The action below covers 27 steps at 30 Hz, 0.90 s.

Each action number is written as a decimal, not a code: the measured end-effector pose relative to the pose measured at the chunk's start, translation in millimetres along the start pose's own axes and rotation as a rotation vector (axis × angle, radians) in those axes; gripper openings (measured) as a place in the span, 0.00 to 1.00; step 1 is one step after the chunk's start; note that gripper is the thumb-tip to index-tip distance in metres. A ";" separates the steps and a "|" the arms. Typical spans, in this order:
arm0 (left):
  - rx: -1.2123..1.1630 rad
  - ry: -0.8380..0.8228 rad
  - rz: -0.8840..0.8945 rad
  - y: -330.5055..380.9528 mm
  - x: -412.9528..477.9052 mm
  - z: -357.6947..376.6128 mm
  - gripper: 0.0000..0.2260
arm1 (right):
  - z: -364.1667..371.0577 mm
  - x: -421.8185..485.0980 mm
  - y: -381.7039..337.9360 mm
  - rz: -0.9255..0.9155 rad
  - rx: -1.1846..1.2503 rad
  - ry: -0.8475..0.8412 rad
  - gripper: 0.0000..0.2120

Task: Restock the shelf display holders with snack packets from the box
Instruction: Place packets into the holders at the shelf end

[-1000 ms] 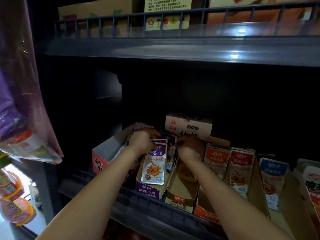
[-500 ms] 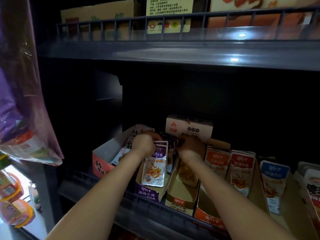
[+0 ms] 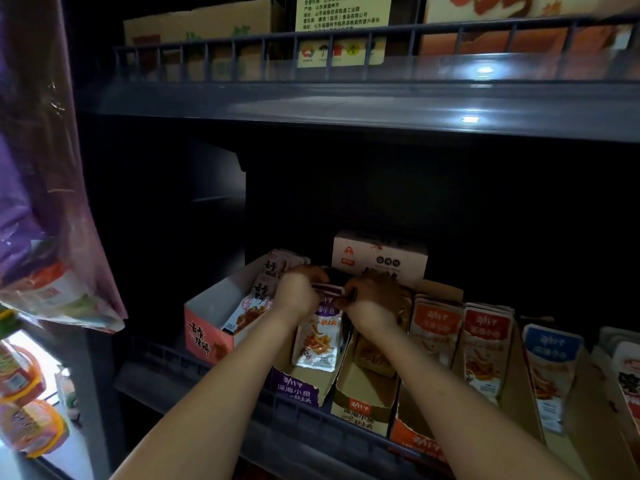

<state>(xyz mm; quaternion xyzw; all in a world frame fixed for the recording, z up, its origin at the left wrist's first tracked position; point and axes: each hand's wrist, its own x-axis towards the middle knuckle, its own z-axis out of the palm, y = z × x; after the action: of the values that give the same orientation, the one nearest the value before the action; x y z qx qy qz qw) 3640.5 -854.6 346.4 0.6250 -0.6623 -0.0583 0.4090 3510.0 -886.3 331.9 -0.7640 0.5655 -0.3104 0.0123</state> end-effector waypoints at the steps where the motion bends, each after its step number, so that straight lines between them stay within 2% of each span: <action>1: -0.026 0.008 0.000 -0.5 0.4 0.7 0.15 | 0.1 1.2 0.4 -0.009 -0.071 0.038 0.07; 3: -0.080 0.038 0.009 -3.0 1.5 0.8 0.16 | -3.0 3.8 1.4 0.008 -0.172 0.088 0.08; 8: -0.226 0.149 -0.038 -5.0 -0.5 -2.8 0.15 | -6.0 8.4 0.6 0.053 -0.229 0.139 0.10; 11: -0.212 0.159 -0.049 -9.4 -2.6 -1.0 0.15 | 0.9 4.7 -1.2 0.044 -0.296 0.138 0.11; 14: -0.147 0.097 -0.062 -9.8 -7.5 -2.5 0.14 | 2.7 0.2 -1.3 0.035 -0.303 0.164 0.11; 20: -0.176 -0.201 -0.235 -8.0 -13.0 -1.0 0.11 | -4.9 -3.2 -3.7 0.050 -0.272 0.126 0.11; 23: -0.360 -0.234 -0.307 -2.8 -15.4 -4.4 0.12 | -9.6 -1.7 -3.5 0.048 -0.258 0.145 0.08; 27: -0.644 -0.188 -0.366 2.3 -22.7 -9.5 0.18 | -9.2 1.1 1.3 0.032 -0.128 0.253 0.08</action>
<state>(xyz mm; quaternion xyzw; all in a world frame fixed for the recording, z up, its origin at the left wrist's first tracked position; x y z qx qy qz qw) 3641.9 -830.1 343.4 0.5643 -0.5223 -0.3924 0.5047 3504.5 -884.6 339.4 -0.7087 0.5934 -0.3675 -0.1028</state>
